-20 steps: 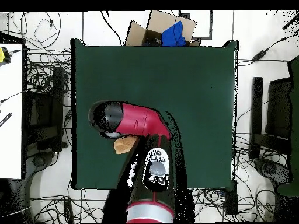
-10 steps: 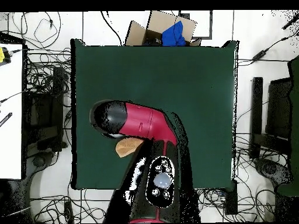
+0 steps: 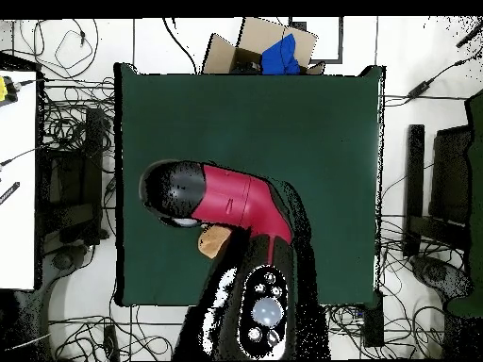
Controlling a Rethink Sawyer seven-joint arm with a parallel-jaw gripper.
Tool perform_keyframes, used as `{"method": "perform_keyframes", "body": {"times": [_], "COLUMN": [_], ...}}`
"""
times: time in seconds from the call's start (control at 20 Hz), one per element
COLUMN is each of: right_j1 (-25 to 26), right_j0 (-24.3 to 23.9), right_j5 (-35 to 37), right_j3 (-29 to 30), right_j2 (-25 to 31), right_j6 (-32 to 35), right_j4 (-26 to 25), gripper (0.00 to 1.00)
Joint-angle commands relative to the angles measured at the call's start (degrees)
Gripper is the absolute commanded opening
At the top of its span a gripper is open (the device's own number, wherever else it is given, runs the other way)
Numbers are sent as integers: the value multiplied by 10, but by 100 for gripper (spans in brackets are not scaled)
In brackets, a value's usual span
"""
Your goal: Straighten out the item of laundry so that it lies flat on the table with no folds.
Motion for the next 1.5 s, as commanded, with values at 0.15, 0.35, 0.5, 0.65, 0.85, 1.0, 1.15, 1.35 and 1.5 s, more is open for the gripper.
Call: {"method": "perform_keyframes", "body": {"times": [0.15,0.35,0.5,0.65,0.85,1.0,1.15,1.35,1.5], "right_j1": [-72,-84,-89,-91,-97,-101,-106,-111,-115], "right_j0": [-17,-23,-25,-38,-70,-97,-114,-125,-128], "right_j5": [135,139,127,106,85,61,47,70,93], "right_j3": [29,38,47,63,79,94,98,77,61], "right_j2": [-24,-24,-25,-23,-21,-17,-14,-7,5], "right_j6": [103,98,94,75,28,-4,-16,-15,-5], "right_j4": [-12,-17,-24,-28,-44,-59,-81,-116,-128], "gripper": [0,0,0,0,0,0,0,0,0]}}
